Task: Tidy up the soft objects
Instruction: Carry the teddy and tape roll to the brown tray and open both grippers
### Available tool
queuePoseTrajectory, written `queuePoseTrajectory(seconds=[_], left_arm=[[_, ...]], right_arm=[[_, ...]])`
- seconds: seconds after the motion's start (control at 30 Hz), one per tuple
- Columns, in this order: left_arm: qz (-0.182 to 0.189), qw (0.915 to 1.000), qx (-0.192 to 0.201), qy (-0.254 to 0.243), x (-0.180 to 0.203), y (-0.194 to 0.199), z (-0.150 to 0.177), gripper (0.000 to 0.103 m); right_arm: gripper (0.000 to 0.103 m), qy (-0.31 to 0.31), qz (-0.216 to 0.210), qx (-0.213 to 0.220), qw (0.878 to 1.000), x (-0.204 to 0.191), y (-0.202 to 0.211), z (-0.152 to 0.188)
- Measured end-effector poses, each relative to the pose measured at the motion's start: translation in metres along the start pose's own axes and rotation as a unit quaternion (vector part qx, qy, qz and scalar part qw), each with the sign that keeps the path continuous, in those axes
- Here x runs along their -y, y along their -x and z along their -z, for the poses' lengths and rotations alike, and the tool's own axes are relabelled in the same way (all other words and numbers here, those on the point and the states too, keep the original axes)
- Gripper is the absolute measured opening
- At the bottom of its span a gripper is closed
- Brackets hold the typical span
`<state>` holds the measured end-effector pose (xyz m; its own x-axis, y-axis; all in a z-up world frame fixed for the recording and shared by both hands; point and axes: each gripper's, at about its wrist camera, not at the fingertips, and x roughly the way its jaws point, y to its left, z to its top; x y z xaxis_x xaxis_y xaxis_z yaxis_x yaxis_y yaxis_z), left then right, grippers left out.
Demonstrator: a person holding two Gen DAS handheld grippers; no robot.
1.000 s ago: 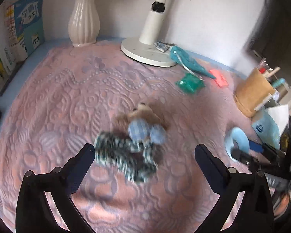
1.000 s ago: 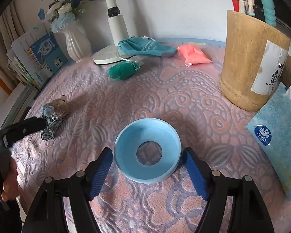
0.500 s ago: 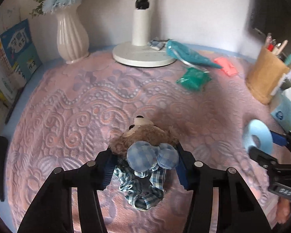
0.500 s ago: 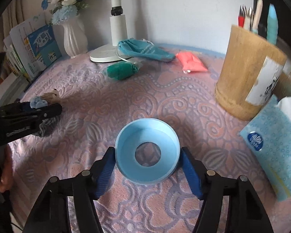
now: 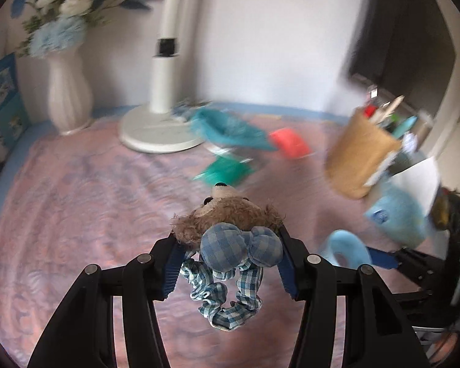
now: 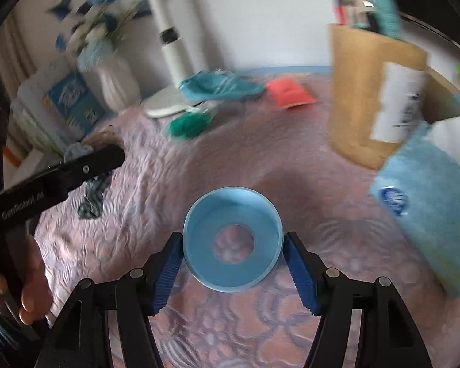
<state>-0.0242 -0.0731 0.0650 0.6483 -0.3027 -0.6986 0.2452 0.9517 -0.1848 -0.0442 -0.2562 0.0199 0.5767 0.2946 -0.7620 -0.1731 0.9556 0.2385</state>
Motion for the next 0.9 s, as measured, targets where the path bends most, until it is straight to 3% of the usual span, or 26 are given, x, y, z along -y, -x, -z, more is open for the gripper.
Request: queuePoseTrajectory(seconds=[0.3,0.5,0.67,0.9], left_arm=[[0.101,0.9943,0.02,-0.028,0.063,-0.002,-0.032,0.051],[0.142,0.9878,0.028,-0.057,0.102,-0.004,-0.05,0.051],[0.19,0.9778,0.04,-0.08,0.13,0.002,-0.064,0.051],[0.262,0.9558,0.026,-0.13,0.187,-0.001,-0.084,0.051]], right_arm=[[0.065,-0.036,0.051,0.082,0.995,0.044,0.074,-0.02],[0.065,-0.072,0.067,0.119,0.988,0.078,0.11,-0.034],[0.065,-0.096,0.074,0.133,0.984,0.101,0.127,-0.043],[0.065,-0.112,0.083,0.154,0.978,0.13,0.141,-0.056]])
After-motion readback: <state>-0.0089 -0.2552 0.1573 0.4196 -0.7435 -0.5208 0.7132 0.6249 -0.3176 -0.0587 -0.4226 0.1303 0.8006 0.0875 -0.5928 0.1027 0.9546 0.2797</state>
